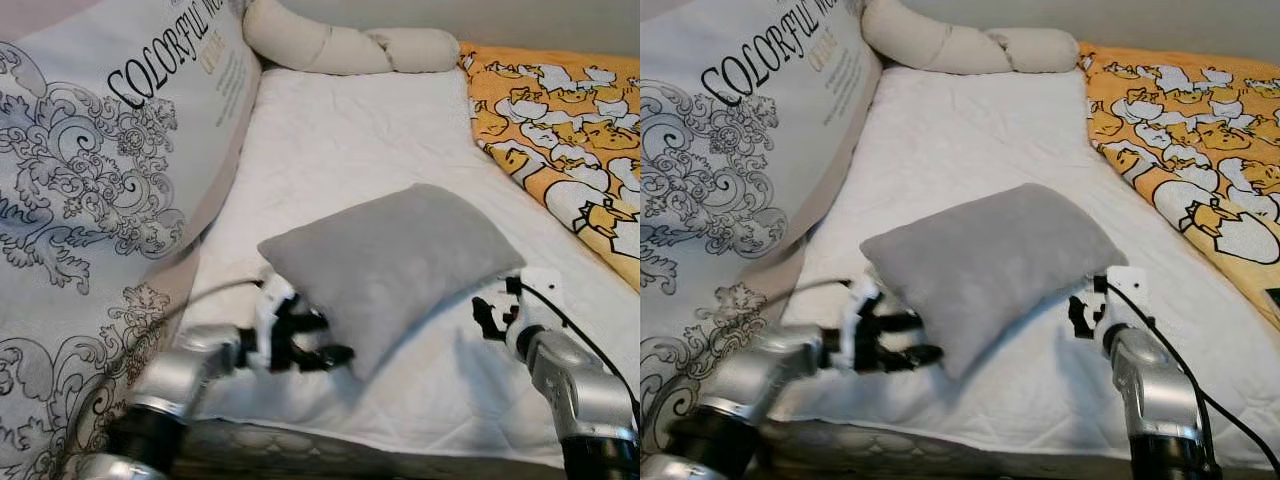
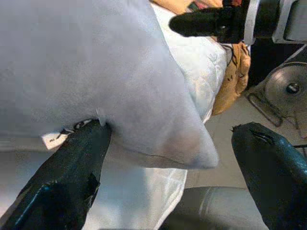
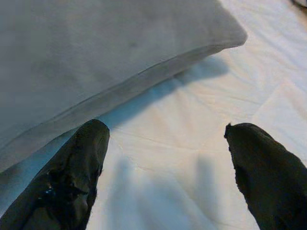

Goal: Clean up the room

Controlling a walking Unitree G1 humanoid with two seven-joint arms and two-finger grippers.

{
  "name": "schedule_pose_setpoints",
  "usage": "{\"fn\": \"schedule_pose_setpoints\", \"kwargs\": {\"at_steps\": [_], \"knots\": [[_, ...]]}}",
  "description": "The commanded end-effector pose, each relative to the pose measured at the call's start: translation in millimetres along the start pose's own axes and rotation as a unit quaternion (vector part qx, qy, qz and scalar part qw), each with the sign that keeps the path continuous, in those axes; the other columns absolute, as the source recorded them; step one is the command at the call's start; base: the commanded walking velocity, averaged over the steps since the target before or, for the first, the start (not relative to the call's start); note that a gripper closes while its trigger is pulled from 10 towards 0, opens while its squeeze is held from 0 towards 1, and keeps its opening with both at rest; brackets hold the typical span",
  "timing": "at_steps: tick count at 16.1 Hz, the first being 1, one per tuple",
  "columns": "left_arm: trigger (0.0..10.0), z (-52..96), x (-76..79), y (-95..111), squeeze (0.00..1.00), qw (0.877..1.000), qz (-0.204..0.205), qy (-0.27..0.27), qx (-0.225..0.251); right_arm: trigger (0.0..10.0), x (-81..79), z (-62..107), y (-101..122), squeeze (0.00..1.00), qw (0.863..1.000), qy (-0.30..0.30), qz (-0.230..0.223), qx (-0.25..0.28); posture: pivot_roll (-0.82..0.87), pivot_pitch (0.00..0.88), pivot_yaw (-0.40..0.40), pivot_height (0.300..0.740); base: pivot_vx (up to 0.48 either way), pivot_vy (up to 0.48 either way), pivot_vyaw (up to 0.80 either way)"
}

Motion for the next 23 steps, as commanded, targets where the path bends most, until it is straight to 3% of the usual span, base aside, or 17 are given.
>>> {"fn": "schedule_pose_setpoints", "kwargs": {"at_steps": [1, 2, 3, 4, 5, 7, 8, 9, 11, 12, 13, 14, 15, 17, 19, 20, 23], "knots": [[10.0, 11.8, -6.9, 16, 0.00, 1.000, -0.021, 0.007, 0.020, 10.0, 4.4, -0.7, 5, 0.00, 1.000, -0.004, -0.015, 0.008, 0.00, 0.000, -0.019, 0.740, 0.000, 0.000, 0.00], [10.0, 23.7, -14.0, 24, 0.00, 0.999, -0.026, 0.010, 0.020, 10.0, 7.1, -2.2, 6, 0.00, 1.000, -0.011, -0.017, 0.009, 0.00, 0.000, -0.016, 0.740, 0.000, 0.000, 0.00], [10.0, 31.9, -20.8, 34, 0.58, 0.999, -0.029, 0.016, 0.024, 10.0, 7.9, -3.0, 6, 0.00, 0.999, -0.012, -0.033, 0.012, 0.00, 0.000, -0.013, 0.740, 0.000, 0.000, 0.00], [10.0, 35.4, -25.1, 41, 1.00, 0.999, -0.025, 0.019, 0.033, 10.0, 8.2, -3.0, 7, 0.78, 0.999, -0.013, -0.038, 0.017, -0.01, 0.000, -0.008, 0.740, 0.000, 0.000, 0.00], [10.0, 40.6, -37.5, 63, 1.00, 0.997, -0.026, 0.032, 0.062, 10.0, 6.4, -1.8, 6, 1.00, 0.998, -0.012, -0.055, 0.027, -0.02, 0.000, 0.002, 0.740, 0.000, 0.000, 0.00], [10.0, 38.2, -50.6, 80, 1.00, 0.994, -0.038, 0.056, 0.086, 10.0, 4.3, 0.1, 4, 1.00, 0.997, -0.013, -0.067, 0.034, -0.03, 0.000, 0.011, 0.740, 0.000, 0.000, 0.00], [10.0, 31.9, -65.4, 89, 1.00, 0.989, -0.037, 0.107, 0.095, 10.0, 4.6, 0.9, 4, 1.00, 0.995, -0.016, -0.089, 0.043, -0.04, 0.000, 0.017, 0.740, 0.000, 0.000, 0.00], [10.0, 22.9, -82.5, 93, 1.00, 0.977, -0.046, 0.190, 0.086, 10.0, 4.5, 3.2, 6, 1.00, 0.991, -0.010, -0.120, 0.059, -0.06, 0.000, 0.022, 0.740, 0.000, 0.000, 0.00], [10.0, 13.7, -90.3, 93, 1.00, 0.966, -0.066, 0.241, 0.073, 10.0, 4.7, 6.0, 6, 1.00, 0.988, -0.004, -0.137, 0.068, -0.07, 0.000, 0.028, 0.740, 0.000, 0.000, 0.00], [10.0, 2.6, -98.0, 90, 1.00, 0.947, -0.067, 0.311, 0.054, 10.0, 2.8, 10.5, 4, 1.00, 0.982, 0.012, -0.171, 0.076, -0.11, 0.000, 0.039, 0.740, 0.000, 0.000, 0.00], [10.0, -2.8, -100.4, 86, 1.00, 0.937, -0.060, 0.341, 0.046, 10.0, 0.6, 13.1, 1, 1.00, 0.978, 0.025, -0.193, 0.077, -0.13, 0.000, 0.046, 0.740, 0.000, 0.000, 0.00], [10.0, -7.4, -101.5, 81, 0.60, 0.929, -0.050, 0.365, 0.041, 10.0, -2.4, 15.6, -1, 1.00, 0.973, 0.040, -0.216, 0.076, -0.15, 0.000, 0.053, 0.740, 0.000, 0.000, 0.00], [10.0, -12.5, -101.4, 73, 0.00, 0.922, -0.024, 0.384, 0.043, 10.0, -7.9, 18.0, -6, 1.00, 0.965, 0.061, -0.245, 0.070, -0.18, 0.000, 0.057, 0.740, 0.000, 0.000, 0.00], [10.0, -18.4, -99.6, 59, 0.00, 0.917, 0.039, 0.392, 0.055, 10.0, -26.3, 18.1, -16, 1.00, 0.951, 0.108, -0.287, 0.046, -0.20, 0.000, 0.065, 0.740, 0.000, 0.000, 0.00], [10.0, -26.7, -94.2, 49, 0.00, 0.921, 0.093, 0.373, 0.069, 10.0, -42.2, 15.2, -24, 1.00, 0.942, 0.141, -0.305, 0.023, -0.21, 0.000, 0.068, 0.740, 0.000, 0.000, 0.00], [10.0, -37.7, -85.2, 41, 0.00, 0.933, 0.126, 0.329, 0.075, 10.0, -53.8, 11.3, -28, 1.00, 0.931, 0.170, -0.322, 0.007, -0.20, 0.000, 0.066, 0.740, 0.000, 0.000, 0.00], [10.0, -57.5, -62.0, 27, 0.00, 0.964, 0.158, 0.205, 0.055, 10.0, -72.0, 5.7, -27, 1.00, 0.901, 0.230, -0.368, -0.015, -0.17, 0.000, 0.058, 0.740, 0.000, 0.000, 0.00]]}}
Point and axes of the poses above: a point about 5 cm out from each wrist's last joint towards the gripper, its own z axis pointing back from the gripper into the wrist, its own y axis along the axis of the wrist's last joint, x = y × z, the point moved 2 cm from there along -z, pointing out of the wrist towards the gripper, and after that the axes turned 5 degrees about -z, right-handed, at the moved point
